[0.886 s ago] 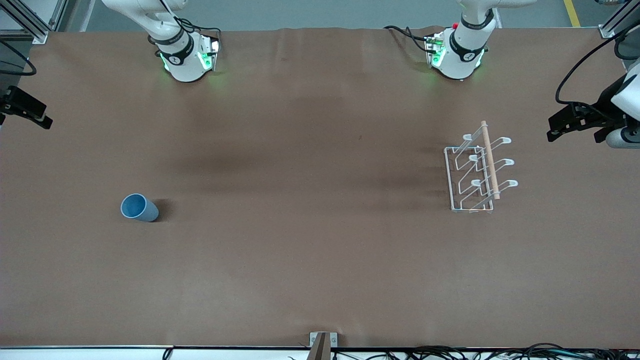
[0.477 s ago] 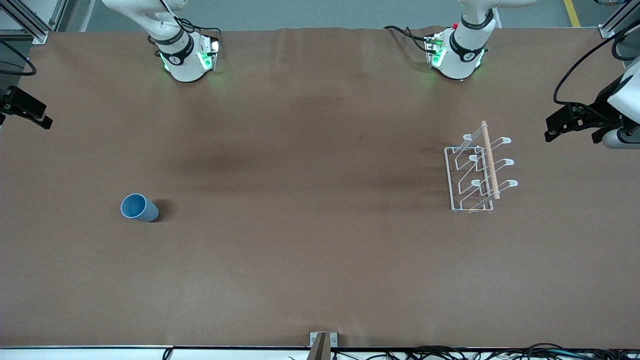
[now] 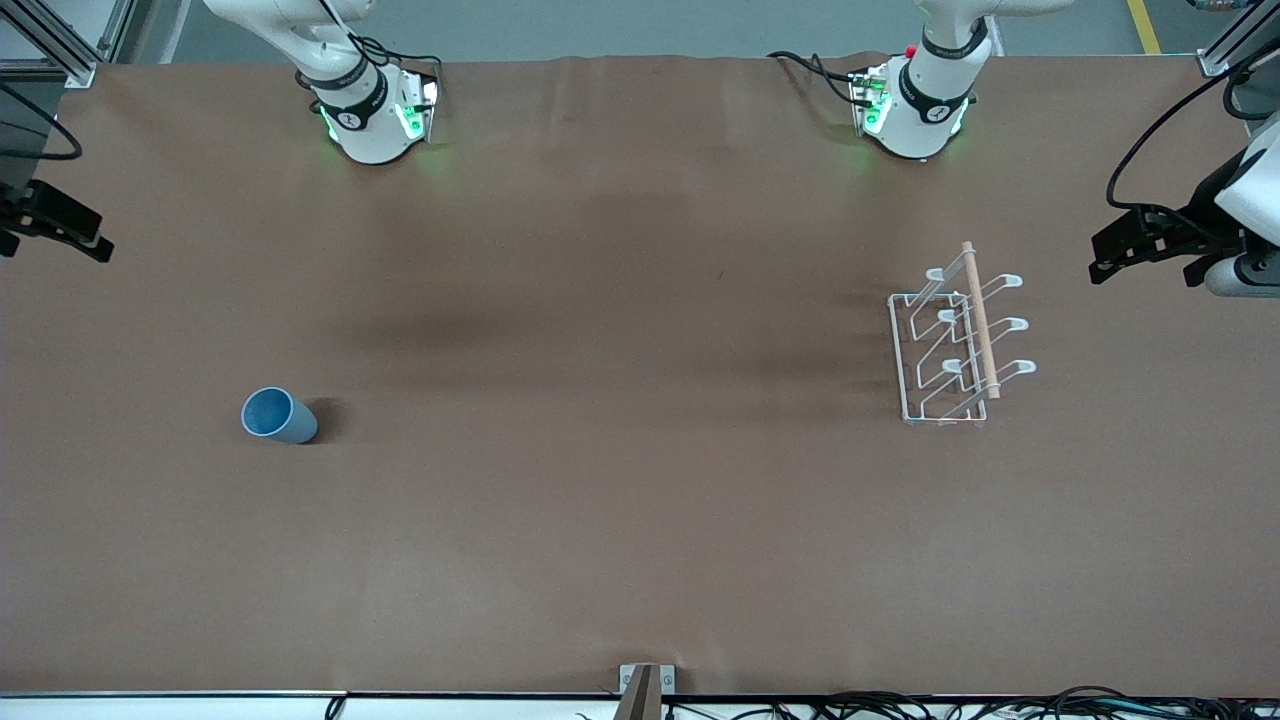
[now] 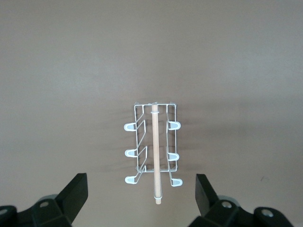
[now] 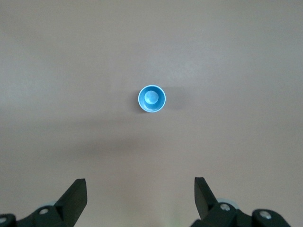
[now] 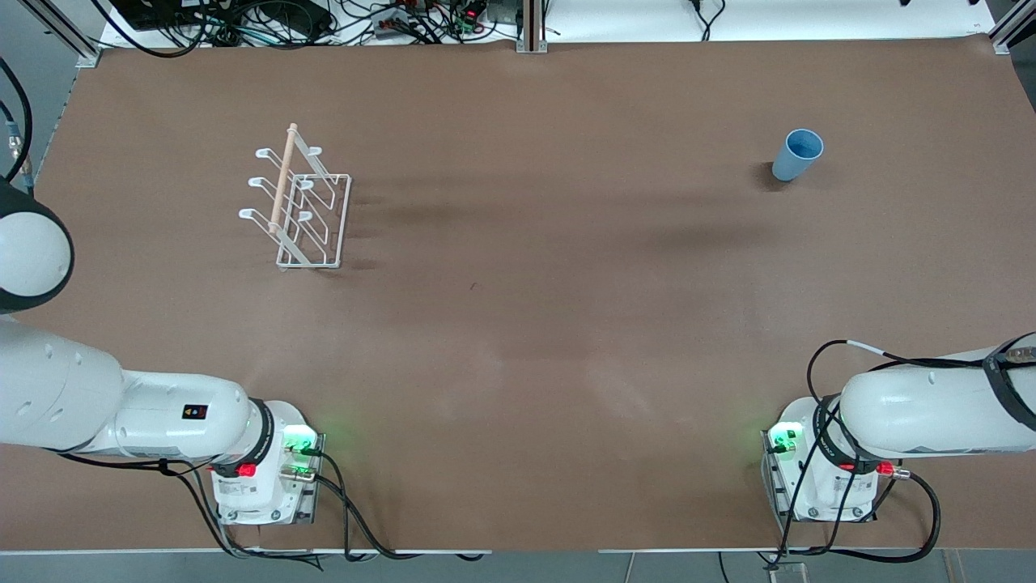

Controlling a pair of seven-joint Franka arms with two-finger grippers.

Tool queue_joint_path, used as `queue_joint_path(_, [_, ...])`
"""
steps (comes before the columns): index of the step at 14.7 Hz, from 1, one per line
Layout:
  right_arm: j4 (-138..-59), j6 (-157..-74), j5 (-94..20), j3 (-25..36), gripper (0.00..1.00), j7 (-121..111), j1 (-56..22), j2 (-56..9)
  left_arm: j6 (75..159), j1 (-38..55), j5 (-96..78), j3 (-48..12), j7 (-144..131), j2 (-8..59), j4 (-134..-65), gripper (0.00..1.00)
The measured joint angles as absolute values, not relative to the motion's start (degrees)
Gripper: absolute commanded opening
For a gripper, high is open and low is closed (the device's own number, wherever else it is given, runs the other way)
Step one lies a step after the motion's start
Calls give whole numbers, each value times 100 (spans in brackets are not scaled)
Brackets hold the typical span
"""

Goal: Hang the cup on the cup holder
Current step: 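Move the right gripper down toward the light blue cup, then close the right gripper on the light blue cup's rim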

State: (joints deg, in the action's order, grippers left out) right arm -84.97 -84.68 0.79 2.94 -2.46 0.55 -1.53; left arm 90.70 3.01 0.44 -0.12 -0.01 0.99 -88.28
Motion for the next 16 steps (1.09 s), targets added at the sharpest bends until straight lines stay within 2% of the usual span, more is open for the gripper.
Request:
queue_joint_path(4, [-9021, -9435, 79, 303, 100, -720, 58, -833, 9070, 301, 44, -12, -1, 99, -8815, 100])
queue_joint_path(13, [-10930, -12840, 82, 450, 100, -2049, 207, -1762, 9070, 335, 44, -27, -1, 102, -8826, 100])
queue_joint_path(16, [-11249, -13435, 82, 498, 100, -2269, 283, -2037, 9070, 343, 44, -27, -1, 103, -8830, 100])
